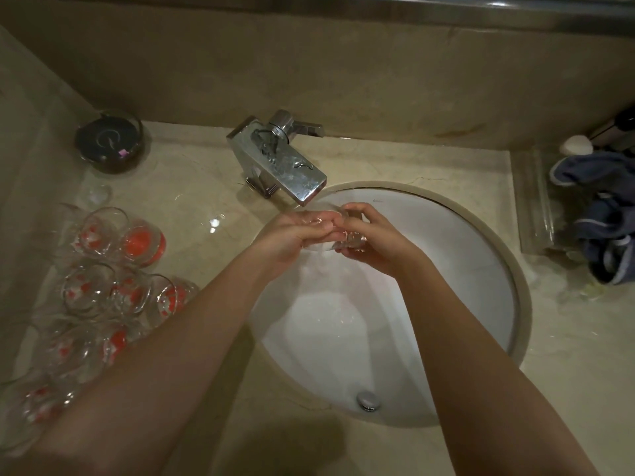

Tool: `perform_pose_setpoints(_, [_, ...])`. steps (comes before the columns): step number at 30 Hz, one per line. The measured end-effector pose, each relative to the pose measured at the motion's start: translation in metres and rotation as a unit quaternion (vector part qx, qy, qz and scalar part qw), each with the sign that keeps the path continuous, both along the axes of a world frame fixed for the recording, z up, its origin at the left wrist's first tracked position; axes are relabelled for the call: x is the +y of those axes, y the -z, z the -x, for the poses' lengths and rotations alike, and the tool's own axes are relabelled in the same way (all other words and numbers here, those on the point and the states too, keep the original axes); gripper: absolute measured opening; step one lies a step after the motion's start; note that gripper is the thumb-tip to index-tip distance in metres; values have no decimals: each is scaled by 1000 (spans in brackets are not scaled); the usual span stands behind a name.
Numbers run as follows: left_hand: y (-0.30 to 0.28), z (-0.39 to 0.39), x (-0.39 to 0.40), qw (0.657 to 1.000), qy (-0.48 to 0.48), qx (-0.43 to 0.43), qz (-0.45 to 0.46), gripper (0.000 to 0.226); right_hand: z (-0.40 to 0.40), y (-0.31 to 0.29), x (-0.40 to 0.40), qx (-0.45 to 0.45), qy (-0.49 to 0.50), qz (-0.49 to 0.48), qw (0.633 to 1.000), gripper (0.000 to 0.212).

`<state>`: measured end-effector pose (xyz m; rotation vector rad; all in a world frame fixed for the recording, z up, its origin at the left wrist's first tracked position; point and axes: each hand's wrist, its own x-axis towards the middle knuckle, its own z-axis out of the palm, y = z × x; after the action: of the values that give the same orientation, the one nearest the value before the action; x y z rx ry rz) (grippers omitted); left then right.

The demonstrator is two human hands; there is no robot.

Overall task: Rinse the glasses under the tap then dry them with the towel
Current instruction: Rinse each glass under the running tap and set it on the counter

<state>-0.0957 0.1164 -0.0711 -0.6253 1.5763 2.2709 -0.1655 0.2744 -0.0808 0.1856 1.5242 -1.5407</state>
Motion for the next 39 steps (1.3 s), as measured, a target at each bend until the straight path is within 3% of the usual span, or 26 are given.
perform_pose_setpoints(4, [-1,2,2,1000,-8,-7,4,15,1,-5,-1,-17,-36,-59,997,49])
perform_pose_setpoints(7, [-2,4,2,999,-51,2,-14,15,3,0,3,34,-9,-6,999,31])
perform_pose_setpoints(9, [-5,7,1,998,-63,-3,-17,12,4,2,6,52,3,21,998,37])
perform_pose_setpoints(12, [-9,10,1,999,-51,3,-1,13,3,-3,4,10,3,18,1000,33])
perform_pose_setpoints(15, [-7,9,0,999,-48,-8,2,13,4,-9,1,-46,2,-27,999,50])
perform_pose_setpoints(18, [-4,7,-2,998,-59,-15,-4,11,4,-4,3,-6,-36,-8,999,22])
perform_pose_setpoints(22, [-4,5,-4,998,-53,-19,5,14,3,2,2,56,-19,11,998,36])
perform_pose_setpoints(24, [-4,5,-4,999,-44,-18,19,13,0,-2,-2,17,6,12,1000,31])
perform_pose_setpoints(27, [-4,6,-5,998,-44,-23,24,12,-1,-4,-5,-48,21,-14,999,46])
perform_pose_setpoints(30, [-4,4,-7,998,-46,-25,27,12,-1,1,-1,-26,-2,-4,1000,33])
perform_pose_setpoints(33, [-2,4,-9,998,-60,-25,16,12,-2,8,4,21,5,13,1000,41])
perform_pose_setpoints(35, [0,4,-8,998,-52,-26,24,12,-4,7,3,-9,24,19,999,32])
perform_pose_setpoints(37, [0,4,-6,998,-36,-25,34,12,-5,3,2,-57,41,8,997,41])
perform_pose_setpoints(39, [-2,3,-4,999,-28,-20,32,10,-5,4,3,-40,23,3,999,41])
